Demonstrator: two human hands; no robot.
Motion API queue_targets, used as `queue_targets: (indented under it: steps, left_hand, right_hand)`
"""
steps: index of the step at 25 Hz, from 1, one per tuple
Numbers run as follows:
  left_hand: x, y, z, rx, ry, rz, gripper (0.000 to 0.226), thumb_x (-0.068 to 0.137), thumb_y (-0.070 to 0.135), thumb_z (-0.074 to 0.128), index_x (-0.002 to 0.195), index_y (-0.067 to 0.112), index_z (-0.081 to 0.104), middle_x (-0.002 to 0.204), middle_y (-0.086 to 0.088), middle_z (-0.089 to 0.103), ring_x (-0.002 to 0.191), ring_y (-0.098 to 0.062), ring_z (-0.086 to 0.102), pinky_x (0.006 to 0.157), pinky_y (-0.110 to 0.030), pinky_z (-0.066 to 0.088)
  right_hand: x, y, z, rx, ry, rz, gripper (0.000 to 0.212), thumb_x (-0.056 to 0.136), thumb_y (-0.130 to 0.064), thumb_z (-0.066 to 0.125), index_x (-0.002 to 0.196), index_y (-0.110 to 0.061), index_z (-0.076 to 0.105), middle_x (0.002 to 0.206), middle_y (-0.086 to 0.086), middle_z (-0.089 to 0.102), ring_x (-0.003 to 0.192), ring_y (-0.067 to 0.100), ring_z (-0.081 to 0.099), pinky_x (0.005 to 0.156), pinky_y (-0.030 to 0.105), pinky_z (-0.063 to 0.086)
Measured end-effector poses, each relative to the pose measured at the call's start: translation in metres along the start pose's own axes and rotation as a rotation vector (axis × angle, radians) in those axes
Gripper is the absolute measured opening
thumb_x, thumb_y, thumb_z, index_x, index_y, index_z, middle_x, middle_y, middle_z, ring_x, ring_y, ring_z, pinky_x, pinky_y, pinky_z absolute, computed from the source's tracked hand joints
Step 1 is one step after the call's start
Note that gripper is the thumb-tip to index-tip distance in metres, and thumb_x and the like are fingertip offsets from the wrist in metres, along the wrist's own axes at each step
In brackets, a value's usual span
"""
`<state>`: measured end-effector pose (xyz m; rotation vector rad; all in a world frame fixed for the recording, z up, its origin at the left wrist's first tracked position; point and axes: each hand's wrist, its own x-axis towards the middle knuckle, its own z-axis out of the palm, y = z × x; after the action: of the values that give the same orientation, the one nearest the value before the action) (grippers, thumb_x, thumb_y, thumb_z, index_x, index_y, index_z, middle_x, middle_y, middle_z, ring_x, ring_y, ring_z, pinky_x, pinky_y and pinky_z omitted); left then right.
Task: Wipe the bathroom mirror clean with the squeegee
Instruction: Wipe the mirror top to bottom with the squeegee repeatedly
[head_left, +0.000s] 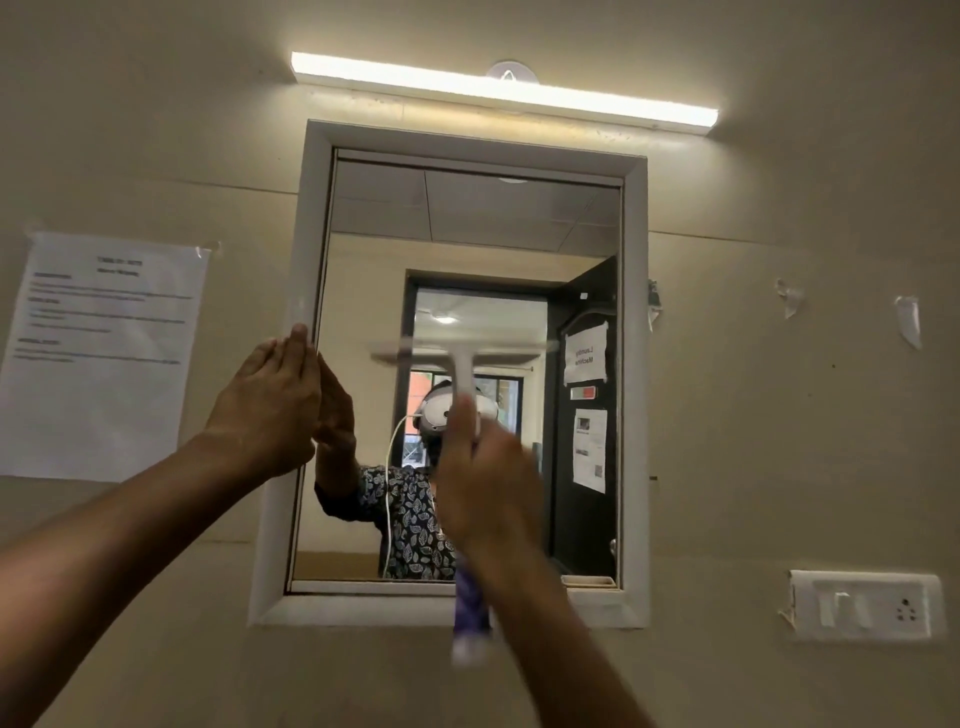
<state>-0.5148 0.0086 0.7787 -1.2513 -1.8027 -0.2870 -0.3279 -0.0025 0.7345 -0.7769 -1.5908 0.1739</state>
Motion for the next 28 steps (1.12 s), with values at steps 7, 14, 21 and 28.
queue_targets:
  steps: [7,14,21,28]
  left_hand:
    - [-0.003,-0.002,0.005,0.032,0.057,0.035,0.080,0.093,0.013,0.046,0.145,-0.002,-0.013,0.154,-0.023,-0.015,0.146,-0.028,-0.002,0.116,-0.033,-0.004]
    - [-0.003,-0.002,0.005,0.030,0.090,0.037,0.076,0.094,0.010,0.045,0.147,-0.001,-0.009,0.155,-0.021,-0.012,0.146,-0.027,0.001,0.116,-0.032,-0.003]
    - [0.001,-0.007,0.004,0.077,0.109,0.073,0.072,0.094,0.008,0.043,0.148,0.001,-0.004,0.156,-0.021,-0.007,0.146,-0.027,0.009,0.117,-0.031,0.001]
    - [0.009,-0.015,0.003,0.121,0.121,0.087,0.089,0.080,0.026,0.070,0.147,0.003,0.015,0.156,-0.017,0.015,0.144,-0.022,0.022,0.117,-0.031,0.000]
  right_hand:
    - [0.145,-0.067,0.006,0.139,0.069,-0.051,0.045,0.097,-0.047,0.031,0.065,-0.018,0.041,0.061,0.004,0.056,0.055,0.019,0.059,0.056,0.031,0.054]
    - [0.168,-0.088,0.025,0.197,0.017,0.013,0.039,0.097,-0.046,0.033,0.081,-0.012,0.043,0.058,0.000,0.053,0.042,0.008,0.053,0.030,0.011,0.031]
    - [0.135,-0.040,0.032,0.050,0.063,-0.066,0.052,0.095,-0.054,0.024,0.094,-0.012,0.055,0.075,0.004,0.062,0.061,0.016,0.061,0.052,0.024,0.043]
    - [0.064,0.001,0.061,-0.031,0.063,-0.057,0.055,0.095,-0.055,0.019,0.081,-0.017,0.056,0.073,0.001,0.059,0.068,0.018,0.059,0.065,0.032,0.048]
